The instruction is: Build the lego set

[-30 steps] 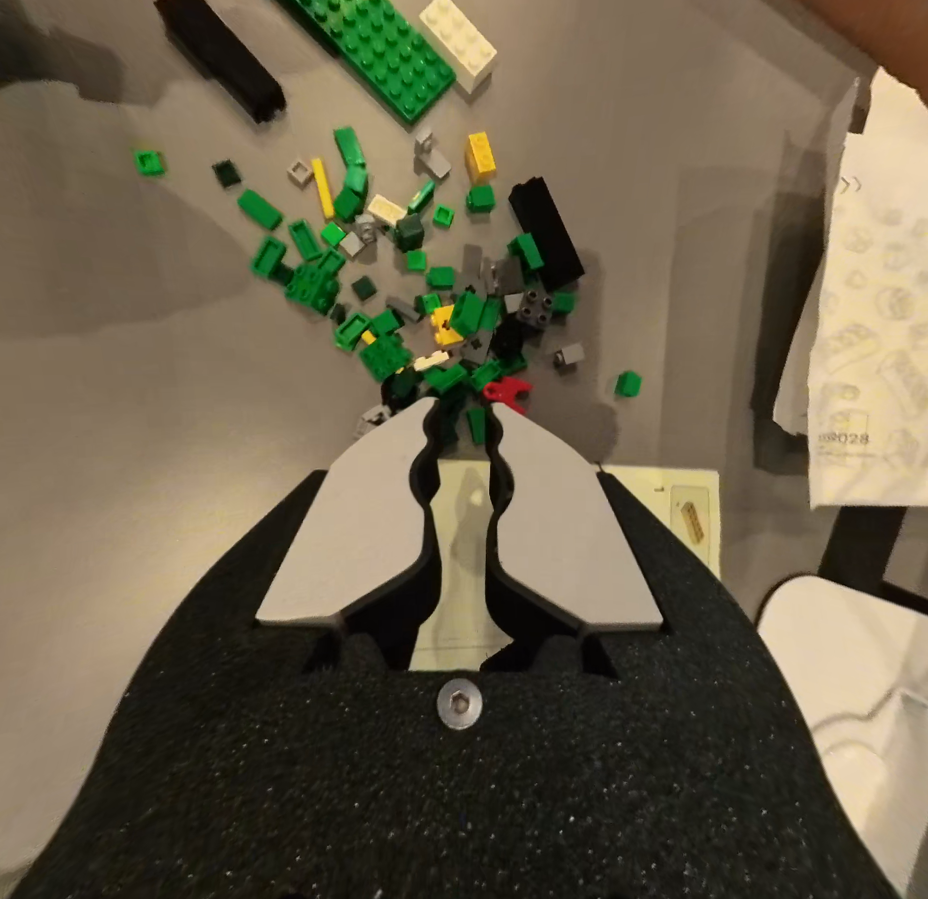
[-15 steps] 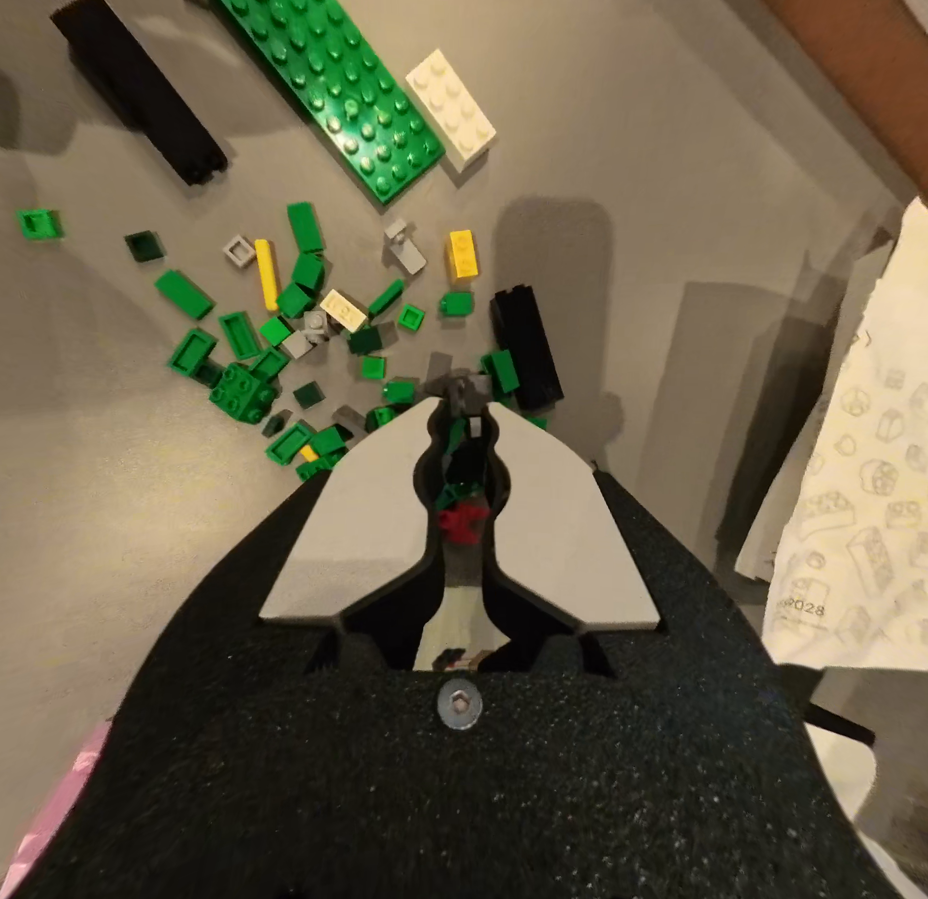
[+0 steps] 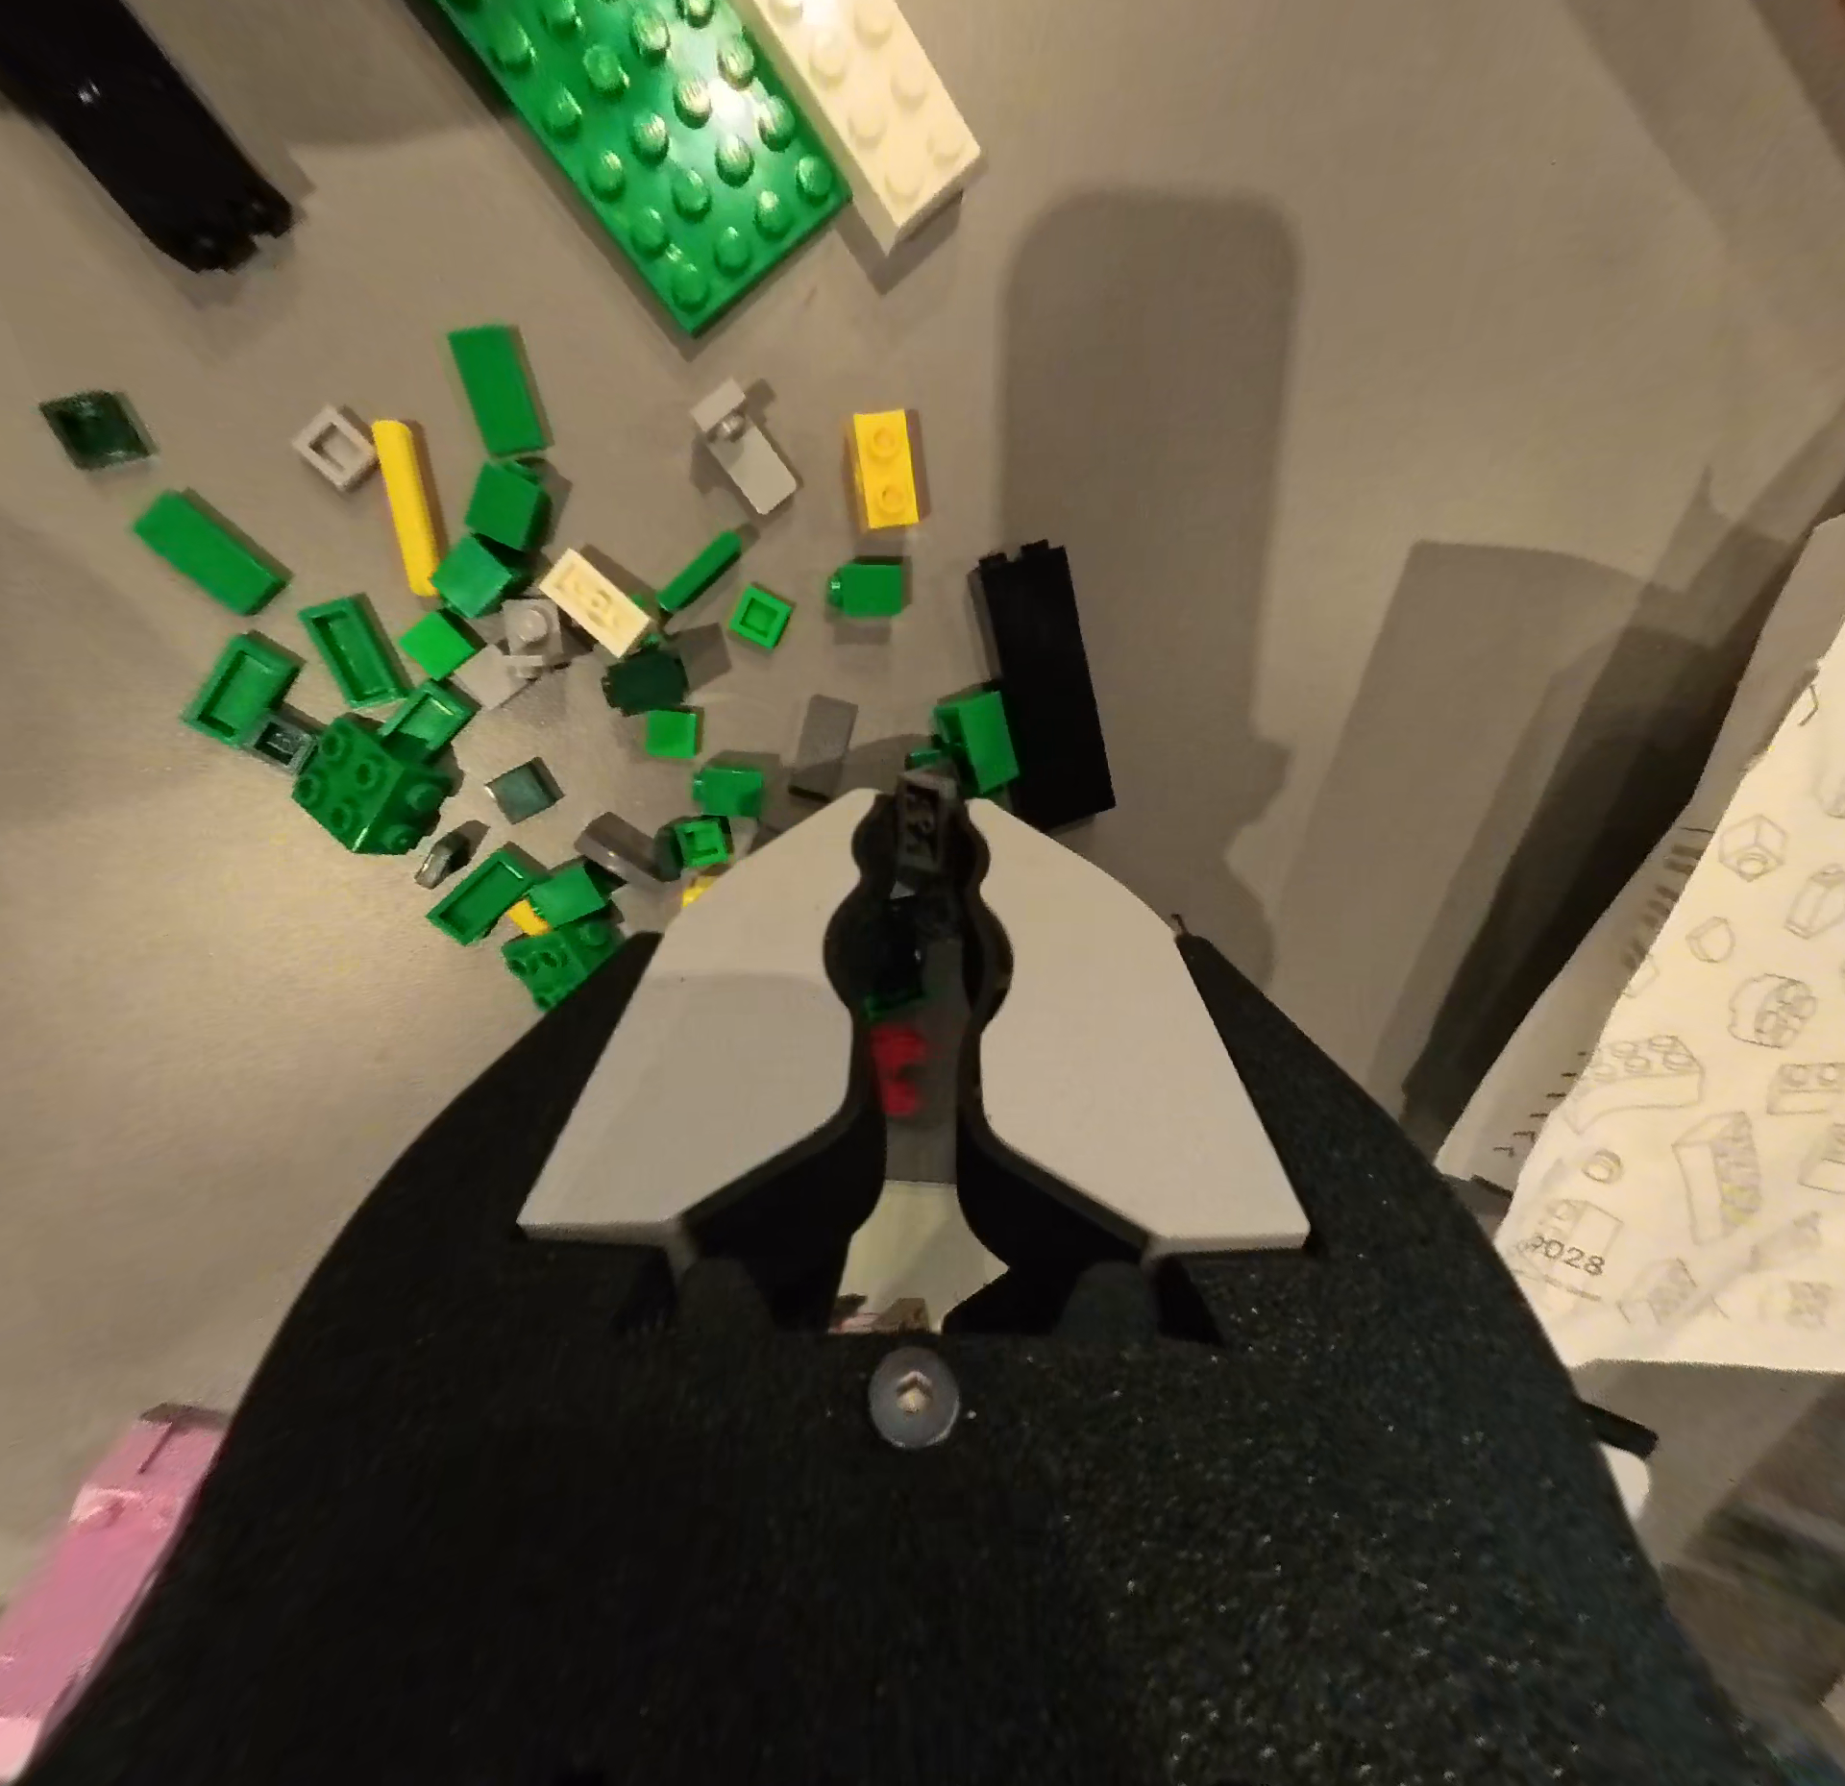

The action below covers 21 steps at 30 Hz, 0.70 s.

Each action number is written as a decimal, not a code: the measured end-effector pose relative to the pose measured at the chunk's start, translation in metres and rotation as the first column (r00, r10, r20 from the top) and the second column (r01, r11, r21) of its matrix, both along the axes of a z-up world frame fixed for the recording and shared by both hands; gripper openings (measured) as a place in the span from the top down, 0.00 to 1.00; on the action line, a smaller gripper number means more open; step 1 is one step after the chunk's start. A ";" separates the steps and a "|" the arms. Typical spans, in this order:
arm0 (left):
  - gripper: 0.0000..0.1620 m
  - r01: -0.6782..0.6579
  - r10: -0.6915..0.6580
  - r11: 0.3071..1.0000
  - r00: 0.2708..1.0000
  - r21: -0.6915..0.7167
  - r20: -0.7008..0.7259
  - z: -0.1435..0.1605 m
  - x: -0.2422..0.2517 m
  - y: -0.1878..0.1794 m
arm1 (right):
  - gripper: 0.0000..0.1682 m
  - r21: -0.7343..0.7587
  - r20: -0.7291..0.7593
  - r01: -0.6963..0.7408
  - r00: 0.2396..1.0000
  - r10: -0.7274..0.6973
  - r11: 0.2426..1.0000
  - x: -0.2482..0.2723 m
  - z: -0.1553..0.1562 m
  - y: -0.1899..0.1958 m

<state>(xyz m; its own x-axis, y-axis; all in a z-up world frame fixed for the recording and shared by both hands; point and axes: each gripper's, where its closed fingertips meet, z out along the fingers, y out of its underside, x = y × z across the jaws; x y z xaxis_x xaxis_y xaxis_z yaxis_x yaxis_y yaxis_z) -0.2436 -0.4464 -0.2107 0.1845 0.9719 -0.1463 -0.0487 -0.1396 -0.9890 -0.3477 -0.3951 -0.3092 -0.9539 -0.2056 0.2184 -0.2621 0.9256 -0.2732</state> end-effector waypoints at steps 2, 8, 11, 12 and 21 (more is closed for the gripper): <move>1.00 0.001 -0.001 1.000 1.000 0.001 -0.001 0.000 0.000 0.000 | 0.94 -0.019 -0.022 -0.013 1.000 0.013 1.000 -0.001 0.002 -0.002; 1.00 0.008 -0.008 1.000 1.000 0.001 0.000 0.000 0.000 0.001 | 0.94 -0.177 -0.138 -0.118 0.986 0.094 0.977 0.010 0.028 -0.003; 1.00 0.009 -0.009 1.000 1.000 0.004 -0.003 0.000 0.000 0.001 | 0.94 -0.285 -0.170 -0.145 0.980 0.099 0.947 0.024 0.052 0.008; 1.00 0.010 -0.010 1.000 1.000 0.006 -0.004 0.000 0.000 0.001 | 0.94 -0.313 -0.171 -0.139 0.981 0.088 0.939 0.029 0.059 0.016; 1.00 0.024 -0.023 1.000 1.000 0.016 -0.021 0.003 0.000 0.004 | 0.94 -0.433 -0.049 0.181 0.973 -0.224 0.883 0.078 0.096 0.154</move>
<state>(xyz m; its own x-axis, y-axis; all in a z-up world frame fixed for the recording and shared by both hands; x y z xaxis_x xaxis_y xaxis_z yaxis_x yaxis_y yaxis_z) -0.2432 -0.4429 -0.2079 0.2044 0.9695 -0.1350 -0.0725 -0.1225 -0.9898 -0.2692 -0.2412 -0.2136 -0.9351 0.1220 0.3328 -0.1258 0.7635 -0.6334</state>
